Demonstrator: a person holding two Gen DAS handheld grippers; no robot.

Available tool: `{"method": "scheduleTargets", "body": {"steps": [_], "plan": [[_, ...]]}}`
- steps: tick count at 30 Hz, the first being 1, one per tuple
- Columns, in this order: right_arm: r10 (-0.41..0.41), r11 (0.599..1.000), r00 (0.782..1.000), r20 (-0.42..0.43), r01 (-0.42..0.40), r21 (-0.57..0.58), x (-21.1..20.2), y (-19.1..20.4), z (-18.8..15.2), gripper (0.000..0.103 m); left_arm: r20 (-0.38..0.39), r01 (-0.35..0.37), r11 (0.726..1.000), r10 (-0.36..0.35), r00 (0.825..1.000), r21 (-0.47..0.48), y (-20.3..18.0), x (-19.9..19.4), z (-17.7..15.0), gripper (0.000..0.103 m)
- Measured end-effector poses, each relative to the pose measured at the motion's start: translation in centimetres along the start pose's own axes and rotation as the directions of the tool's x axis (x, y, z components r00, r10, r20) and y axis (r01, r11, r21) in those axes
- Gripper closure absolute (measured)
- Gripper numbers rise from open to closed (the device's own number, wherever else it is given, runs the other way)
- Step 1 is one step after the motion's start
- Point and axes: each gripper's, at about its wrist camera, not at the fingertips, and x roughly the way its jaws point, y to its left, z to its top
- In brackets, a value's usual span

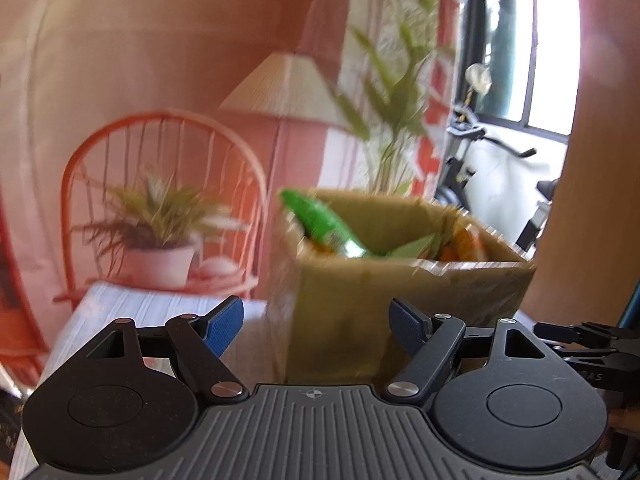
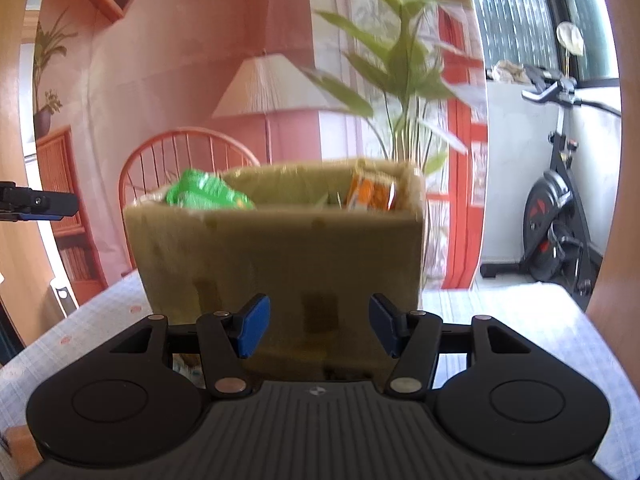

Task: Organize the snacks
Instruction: 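Lower the left tool holding the pastry while the right tool moves to the snacks before the box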

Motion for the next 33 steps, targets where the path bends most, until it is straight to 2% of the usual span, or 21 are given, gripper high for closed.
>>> {"method": "scheduleTargets", "body": {"steps": [7,11,14,18,22,23,28,29,33], "plan": [[-0.006,0.999,0.999,-0.036,0.008,0.032,-0.1,-0.2,-1.6,0.044,-0.064,-0.006,1.000,0.004,0.998,-0.020,1.5,-0.2,-1.6,0.021],[0.005,0.999,0.998,-0.055,-0.003,0.049,-0.1,0.1,-2.2,0.044,-0.178,0.034,0.999,-0.034,0.984,-0.007,1.8,-0.7,-3.9,0.021],[0.025,0.998,0.997,-0.068,-0.022,0.055,-0.1,0.6,-2.7,0.044,-0.297,0.072,0.997,-0.068,0.952,0.002,2.3,-1.3,-6.0,0.021],[0.044,0.998,0.995,-0.091,-0.039,0.056,0.0,1.2,-3.7,0.044,-0.436,0.115,0.993,-0.101,0.894,0.005,2.5,-2.2,-8.8,0.021],[0.060,0.996,0.993,-0.103,-0.053,0.067,0.3,1.5,-4.4,0.044,-0.512,0.119,0.993,-0.092,0.854,0.021,2.2,-2.6,-10.8,0.017],[0.063,0.996,0.993,-0.103,-0.056,0.068,0.3,1.6,-4.4,0.044,-0.522,0.118,0.993,-0.091,0.848,0.019,2.3,-2.6,-11.2,0.017],[0.078,0.995,0.991,-0.105,-0.071,0.065,0.3,1.9,-4.6,0.044,-0.590,0.125,0.992,-0.112,0.800,-0.019,1.9,-2.3,-13.2,0.015],[0.079,0.995,0.991,-0.105,-0.073,0.063,0.3,1.9,-4.7,0.044,-0.601,0.123,0.992,-0.107,0.792,-0.014,1.7,-2.3,-13.6,0.012],[0.083,0.995,0.991,-0.108,-0.077,0.064,0.2,1.9,-4.8,0.044,-0.613,0.111,0.993,-0.067,0.787,0.034,1.0,-2.6,-14.7,0.009]]}}
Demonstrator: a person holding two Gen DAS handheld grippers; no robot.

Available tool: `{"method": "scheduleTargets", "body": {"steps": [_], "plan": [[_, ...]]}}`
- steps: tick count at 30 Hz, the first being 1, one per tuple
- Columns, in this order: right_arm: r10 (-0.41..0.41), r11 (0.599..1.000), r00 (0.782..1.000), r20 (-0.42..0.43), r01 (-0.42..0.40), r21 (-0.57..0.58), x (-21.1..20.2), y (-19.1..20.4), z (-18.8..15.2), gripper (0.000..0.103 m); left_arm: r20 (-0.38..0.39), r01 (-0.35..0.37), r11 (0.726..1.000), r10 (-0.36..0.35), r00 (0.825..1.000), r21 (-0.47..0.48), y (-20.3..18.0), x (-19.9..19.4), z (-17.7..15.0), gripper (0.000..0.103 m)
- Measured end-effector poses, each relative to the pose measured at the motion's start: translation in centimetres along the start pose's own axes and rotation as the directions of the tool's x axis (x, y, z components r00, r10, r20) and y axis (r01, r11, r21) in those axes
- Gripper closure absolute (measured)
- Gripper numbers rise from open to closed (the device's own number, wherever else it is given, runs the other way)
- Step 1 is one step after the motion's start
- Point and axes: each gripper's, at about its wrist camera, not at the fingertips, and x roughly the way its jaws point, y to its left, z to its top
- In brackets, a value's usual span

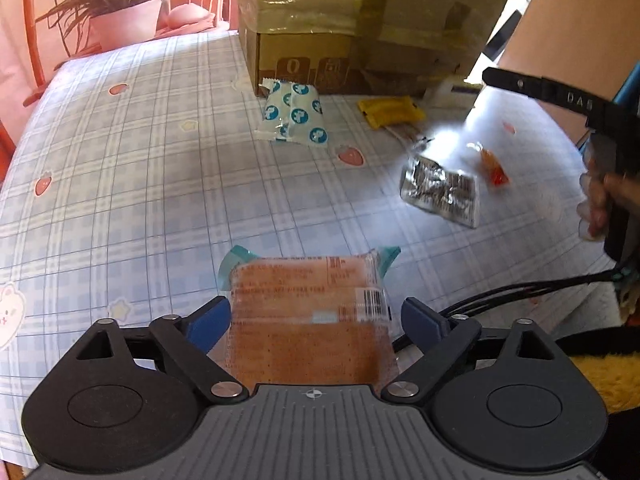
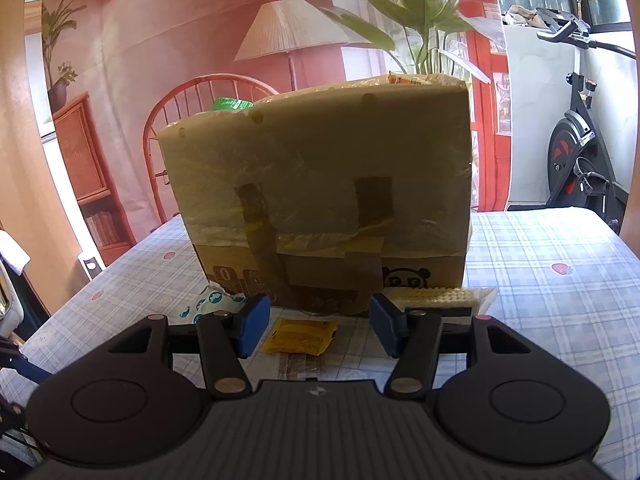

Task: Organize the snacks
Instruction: 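Lower the left tool holding the pastry while the right tool moves to the snacks before the box, then close the right tool on the silver foil packet while the left tool keeps holding the pastry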

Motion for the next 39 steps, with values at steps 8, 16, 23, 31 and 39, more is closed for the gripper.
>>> {"method": "scheduleTargets", "body": {"steps": [8,16,23,31,39], "plan": [[-0.009,1.000,0.999,-0.042,0.009,0.002,0.5,-0.3,-0.9,0.044,0.003,0.003,0.996,-0.003,1.000,-0.086,1.1,1.6,0.5,0.025],[0.035,0.999,0.987,-0.158,-0.041,-0.030,1.9,0.2,-3.2,0.044,0.061,-0.043,0.993,0.050,0.997,-0.114,2.0,2.8,3.2,0.026],[0.074,0.978,0.958,-0.276,-0.124,-0.166,3.7,2.4,-5.5,0.043,0.099,-0.054,0.992,0.066,0.993,-0.115,1.2,4.4,5.3,0.026],[0.080,0.936,0.933,-0.350,-0.191,-0.296,5.8,4.5,-6.5,0.031,0.151,-0.051,0.990,0.072,0.986,-0.134,0.8,5.0,5.2,0.026],[0.089,0.927,0.929,-0.359,-0.210,-0.312,5.9,4.7,-6.7,0.029,0.197,-0.043,0.988,0.071,0.978,-0.145,1.0,4.8,4.5,0.026]]}}
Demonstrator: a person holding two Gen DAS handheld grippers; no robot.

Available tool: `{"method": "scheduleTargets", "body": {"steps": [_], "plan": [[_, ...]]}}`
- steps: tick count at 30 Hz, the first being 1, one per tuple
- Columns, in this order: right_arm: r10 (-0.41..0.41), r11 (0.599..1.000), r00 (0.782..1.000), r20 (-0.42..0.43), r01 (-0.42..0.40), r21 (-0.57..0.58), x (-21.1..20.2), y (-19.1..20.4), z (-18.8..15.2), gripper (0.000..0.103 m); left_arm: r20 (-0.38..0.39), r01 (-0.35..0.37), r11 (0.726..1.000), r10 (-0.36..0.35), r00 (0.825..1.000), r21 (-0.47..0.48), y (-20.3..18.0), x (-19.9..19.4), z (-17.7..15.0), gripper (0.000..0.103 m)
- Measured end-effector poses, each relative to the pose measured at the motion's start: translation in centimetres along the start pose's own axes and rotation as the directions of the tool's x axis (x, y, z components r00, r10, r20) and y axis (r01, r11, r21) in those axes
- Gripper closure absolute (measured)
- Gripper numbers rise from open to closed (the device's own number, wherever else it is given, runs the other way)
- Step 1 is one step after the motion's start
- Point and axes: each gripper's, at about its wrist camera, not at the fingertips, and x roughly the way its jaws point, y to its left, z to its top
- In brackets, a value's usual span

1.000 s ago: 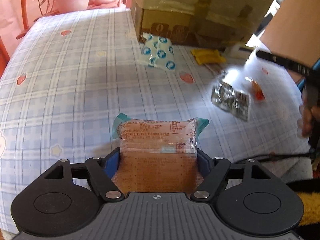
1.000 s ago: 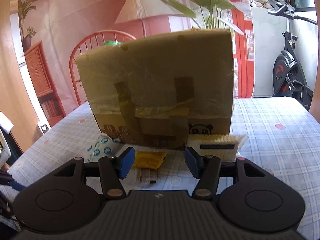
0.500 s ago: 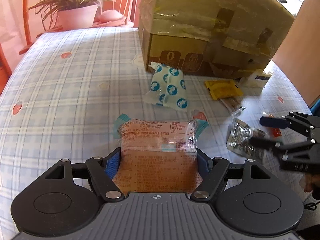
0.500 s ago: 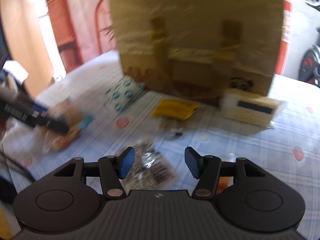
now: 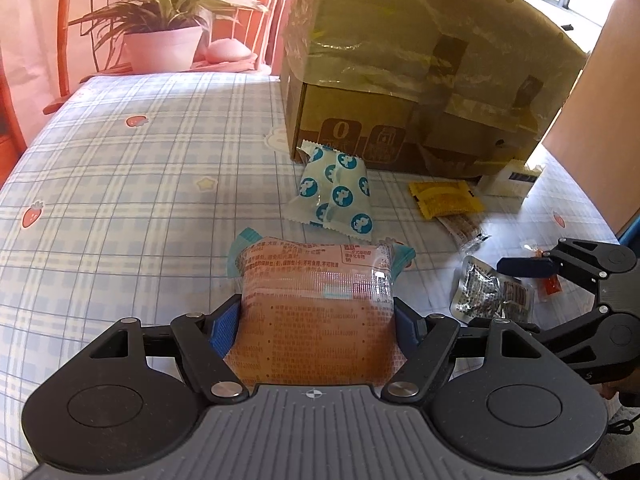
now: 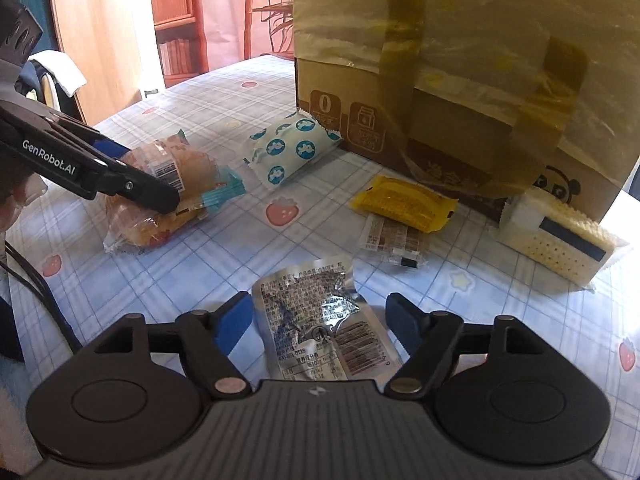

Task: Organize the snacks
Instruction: 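Close the right tool on the silver foil packet while the left tool keeps holding the pastry, then lift the foil packet with the right tool over the box while the left tool raises the pastry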

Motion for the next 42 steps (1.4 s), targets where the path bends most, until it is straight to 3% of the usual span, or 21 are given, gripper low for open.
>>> {"method": "scheduleTargets", "body": {"steps": [3,5,9,11,22,24,25,28,30,31,32,38,42], "plan": [[-0.002,1.000,1.000,0.012,0.003,-0.009,-0.3,0.3,0.0,0.042,0.014,0.005,1.000,-0.005,1.000,-0.006,0.2,-0.1,-0.2,0.026],[-0.020,1.000,0.999,0.025,0.020,-0.003,-0.5,0.3,-0.1,0.055,0.022,0.015,1.000,-0.014,1.000,-0.022,0.4,-0.2,-0.2,0.026],[-0.029,0.999,0.998,0.050,0.028,0.035,-0.9,0.0,-0.3,0.062,0.039,0.046,0.998,-0.044,0.998,-0.054,0.7,-0.4,-0.2,0.026],[-0.041,0.998,0.996,0.079,0.037,0.043,-1.5,0.0,-0.4,0.075,0.046,0.049,0.997,-0.047,0.998,-0.052,0.6,-0.5,-0.2,0.027],[-0.121,0.987,0.987,0.107,0.107,0.122,-2.5,-1.5,-0.3,0.082,0.071,0.054,0.996,-0.050,0.996,-0.064,0.6,-0.7,-0.1,0.027],[-0.149,0.981,0.985,0.092,0.135,0.142,-2.4,-2.1,-0.4,0.099,0.072,0.055,0.996,-0.050,0.996,-0.065,0.6,-0.8,-0.1,0.027],[-0.161,0.976,0.983,0.083,0.147,0.158,-2.3,-2.5,-0.4,0.100,0.072,0.055,0.996,-0.051,0.996,-0.064,0.6,-0.8,-0.1,0.027],[-0.161,0.965,0.985,0.061,0.144,0.220,-2.4,-3.5,-0.5,0.092,0.072,0.059,0.996,-0.054,0.996,-0.065,0.6,-0.8,-0.2,0.027],[-0.129,0.964,0.989,0.067,0.109,0.241,-2.8,-3.5,-0.4,0.073,0.072,0.061,0.996,-0.056,0.996,-0.067,0.6,-0.7,-0.2,0.027],[-0.101,0.968,0.993,0.069,0.082,0.235,-2.9,-3.3,-0.4,0.055,0.070,0.062,0.996,-0.058,0.996,-0.068,0.6,-0.7,-0.2,0.027],[-0.084,0.974,0.994,0.069,0.068,0.217,-2.9,-2.9,-0.3,0.046,0.069,0.064,0.996,-0.059,0.996,-0.068,0.6,-0.6,-0.2,0.027],[-0.058,0.993,0.998,-0.025,0.060,0.101,-0.9,-0.6,-0.1,0.040,0.071,0.070,0.995,-0.065,0.995,-0.067,0.5,-0.7,-0.4,0.027],[-0.060,0.995,0.998,-0.024,0.062,0.079,-0.4,-0.4,0.0,0.031,0.073,0.074,0.994,-0.068,0.995,-0.078,0.7,-0.7,-0.5,0.027]]}}
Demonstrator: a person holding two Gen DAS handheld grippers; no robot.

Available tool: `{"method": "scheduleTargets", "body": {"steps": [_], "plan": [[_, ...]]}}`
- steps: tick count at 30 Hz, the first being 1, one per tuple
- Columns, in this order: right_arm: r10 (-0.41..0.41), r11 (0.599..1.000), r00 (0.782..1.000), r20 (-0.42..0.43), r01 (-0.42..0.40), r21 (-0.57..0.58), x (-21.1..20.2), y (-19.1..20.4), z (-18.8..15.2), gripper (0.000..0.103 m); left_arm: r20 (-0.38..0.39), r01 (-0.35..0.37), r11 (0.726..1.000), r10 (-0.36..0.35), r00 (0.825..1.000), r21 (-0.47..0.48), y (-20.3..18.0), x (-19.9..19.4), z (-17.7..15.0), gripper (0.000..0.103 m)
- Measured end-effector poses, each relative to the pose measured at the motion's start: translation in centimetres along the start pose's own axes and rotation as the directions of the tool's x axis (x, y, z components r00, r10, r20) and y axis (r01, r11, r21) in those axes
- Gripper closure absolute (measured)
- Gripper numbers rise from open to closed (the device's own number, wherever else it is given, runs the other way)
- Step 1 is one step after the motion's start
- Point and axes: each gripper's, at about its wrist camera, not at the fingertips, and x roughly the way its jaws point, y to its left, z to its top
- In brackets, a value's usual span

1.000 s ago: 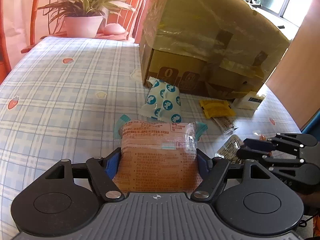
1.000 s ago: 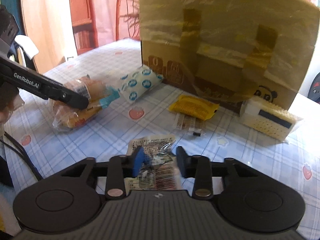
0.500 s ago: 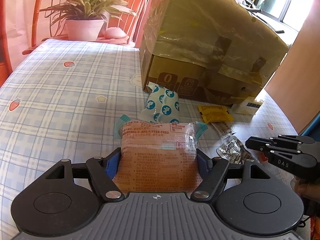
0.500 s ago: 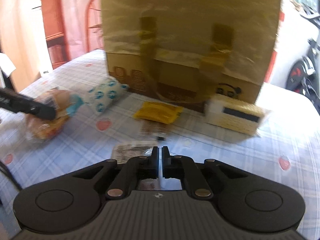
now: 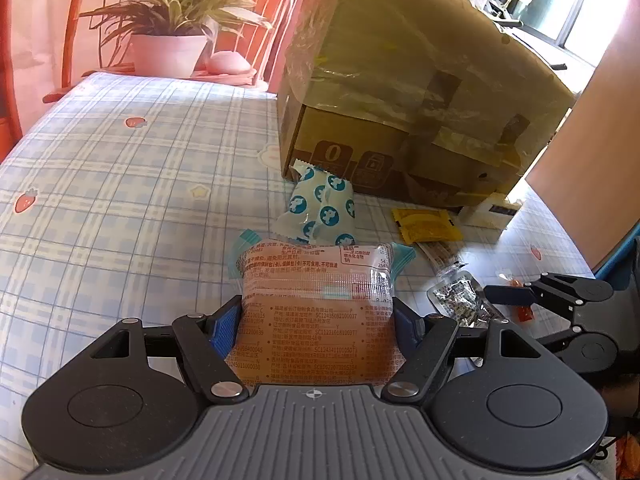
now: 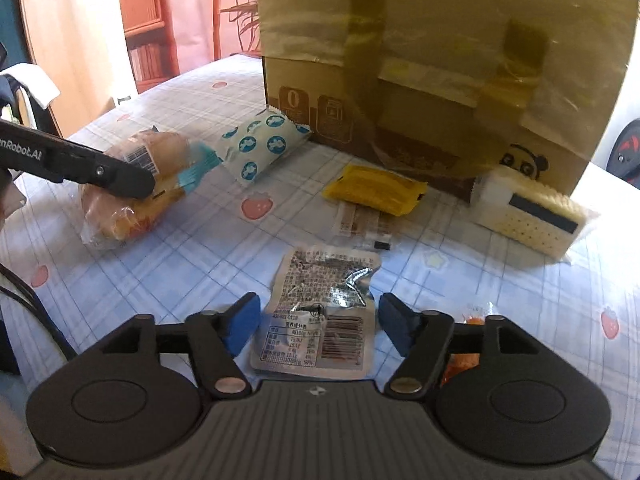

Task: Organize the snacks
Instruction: 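Lift the foil packet with the right tool over the box while the left tool raises the pastry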

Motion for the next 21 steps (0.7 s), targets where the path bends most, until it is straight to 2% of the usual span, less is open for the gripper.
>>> {"method": "scheduleTargets", "body": {"steps": [6,7,8,11,14,17,19,20,21], "plan": [[-0.002,1.000,1.000,0.001,0.002,-0.002,0.8,-0.1,0.5,0.028,0.002,0.004,1.000,-0.004,1.000,0.001,0.0,0.0,0.0,0.027],[0.004,1.000,1.000,-0.001,-0.004,-0.008,0.8,-0.1,0.5,0.032,0.004,0.003,1.000,-0.003,1.000,0.000,0.0,-0.1,0.0,0.027],[0.000,1.000,1.000,0.004,0.000,-0.021,0.7,-0.1,0.6,0.047,0.006,0.003,1.000,-0.003,1.000,-0.002,0.0,-0.1,0.0,0.027],[-0.037,0.998,0.999,0.020,0.038,-0.047,0.1,0.2,0.8,0.065,0.009,0.002,1.000,-0.002,1.000,-0.007,0.0,-0.1,0.1,0.027],[-0.044,0.998,0.998,0.036,0.045,-0.047,-0.2,0.4,0.6,0.071,0.014,0.003,1.000,-0.003,1.000,-0.004,-0.1,-0.3,0.1,0.027],[-0.045,0.998,0.996,0.076,0.047,-0.028,-1.0,0.3,0.3,0.083,0.017,0.003,1.000,-0.003,1.000,-0.007,-0.1,-0.3,0.1,0.027],[-0.046,0.999,0.994,0.097,0.048,-0.017,-1.6,0.2,0.4,0.085,0.017,0.002,1.000,-0.002,1.000,-0.009,-0.1,-0.3,0.1,0.027],[-0.049,0.999,0.993,0.108,0.050,-0.013,-1.8,0.1,0.4,0.095,0.018,0.004,1.000,-0.003,1.000,-0.008,-0.1,-0.4,0.1,0.027],[-0.050,0.999,0.992,0.119,0.052,-0.006,-2.1,0.1,0.5,0.098,0.019,0.004,1.000,-0.004,1.000,-0.008,-0.1,-0.4,0.1,0.027]]}}
